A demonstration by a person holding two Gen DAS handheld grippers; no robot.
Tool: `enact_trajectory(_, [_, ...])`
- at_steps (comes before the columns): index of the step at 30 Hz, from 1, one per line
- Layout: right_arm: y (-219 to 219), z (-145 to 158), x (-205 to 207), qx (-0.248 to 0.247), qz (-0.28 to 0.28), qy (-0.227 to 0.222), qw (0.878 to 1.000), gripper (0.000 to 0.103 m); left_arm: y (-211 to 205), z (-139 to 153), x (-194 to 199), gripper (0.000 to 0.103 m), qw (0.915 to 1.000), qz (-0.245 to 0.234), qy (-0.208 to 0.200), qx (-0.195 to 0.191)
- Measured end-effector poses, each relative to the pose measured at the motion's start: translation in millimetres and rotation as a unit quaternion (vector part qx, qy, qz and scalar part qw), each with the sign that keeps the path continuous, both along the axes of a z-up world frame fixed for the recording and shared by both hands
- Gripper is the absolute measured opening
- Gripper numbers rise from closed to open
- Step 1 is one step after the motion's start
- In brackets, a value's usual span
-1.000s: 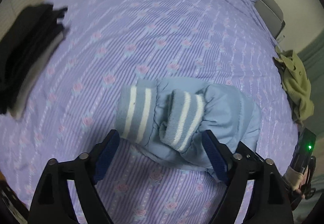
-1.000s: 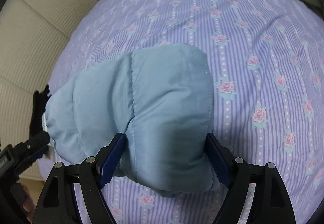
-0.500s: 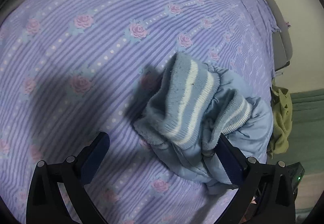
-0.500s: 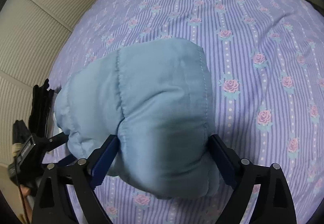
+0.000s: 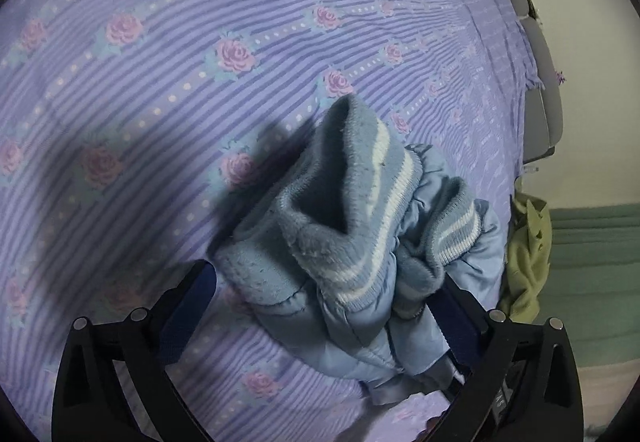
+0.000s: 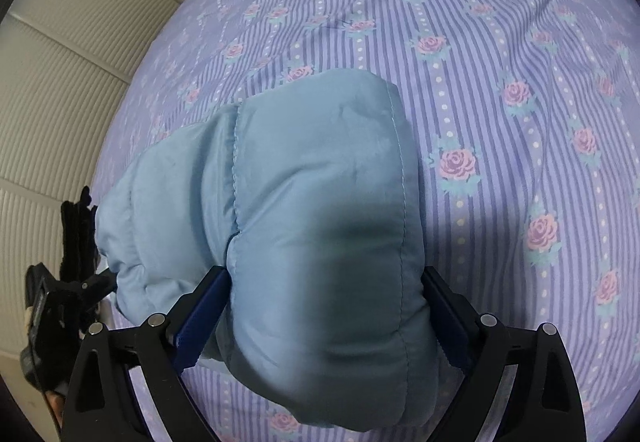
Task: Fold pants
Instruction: 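Lift the folded pants with both grippers and carry them toward the black stack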
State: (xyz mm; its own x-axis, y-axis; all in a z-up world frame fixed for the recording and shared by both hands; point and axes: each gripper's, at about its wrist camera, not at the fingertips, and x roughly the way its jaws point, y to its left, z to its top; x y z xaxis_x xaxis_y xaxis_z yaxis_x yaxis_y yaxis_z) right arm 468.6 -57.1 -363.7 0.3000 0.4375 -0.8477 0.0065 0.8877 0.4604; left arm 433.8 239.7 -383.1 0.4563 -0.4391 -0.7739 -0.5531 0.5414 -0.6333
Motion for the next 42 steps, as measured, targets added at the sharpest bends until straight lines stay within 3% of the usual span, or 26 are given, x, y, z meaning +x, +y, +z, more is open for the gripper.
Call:
enact_trajectory(10, [2.2, -14.0, 3.9, 0.030, -0.020, 0.018, 0.999, 0.093, 0.3, -11.9, 13.8, 0.101, 0.9999, -0.003, -0.009, -0.013])
enact_trajectory(14, [5.8, -12.3, 4.4, 0.031, -0.019, 0.020, 0.999, 0.087, 0.2, -3.8, 15.2, 0.071, 0.9994, -0.021, -0.028, -0.007])
enact_trajectory(18, [12.2, 0.8, 2.9, 0.014, -0.006, 0.011, 1.000, 0.072, -5.8, 14.7, 16.9, 0.057, 0.9975, -0.053, -0.034, 0.034])
enact_trajectory(22, [20.2, 22.0, -2.8, -0.010, 0.021, -0.006, 1.000, 0.055, -18.2, 42.9, 16.7, 0.050, 0.9885, -0.106, -0.054, 0.094])
enact_trajectory(25, [23.9, 44.4, -15.7, -0.021, 0.039, -0.025, 0.999, 0.052, -24.5, 69.9, 8.7, 0.049, 0.9791, -0.136, -0.079, 0.128])
enact_trajectory(35, [16.6, 159.3, -124.1, -0.023, 0.008, -0.122, 0.992, 0.052, -38.8, 188.7, -73.4, 0.049, 0.9526, -0.181, -0.178, 0.168])
enact_trajectory(42, [6.9, 232.2, -184.0, -0.024, 0.012, -0.172, 0.985, 0.052, -52.5, 259.4, -133.4, 0.049, 0.9383, -0.169, -0.221, 0.206])
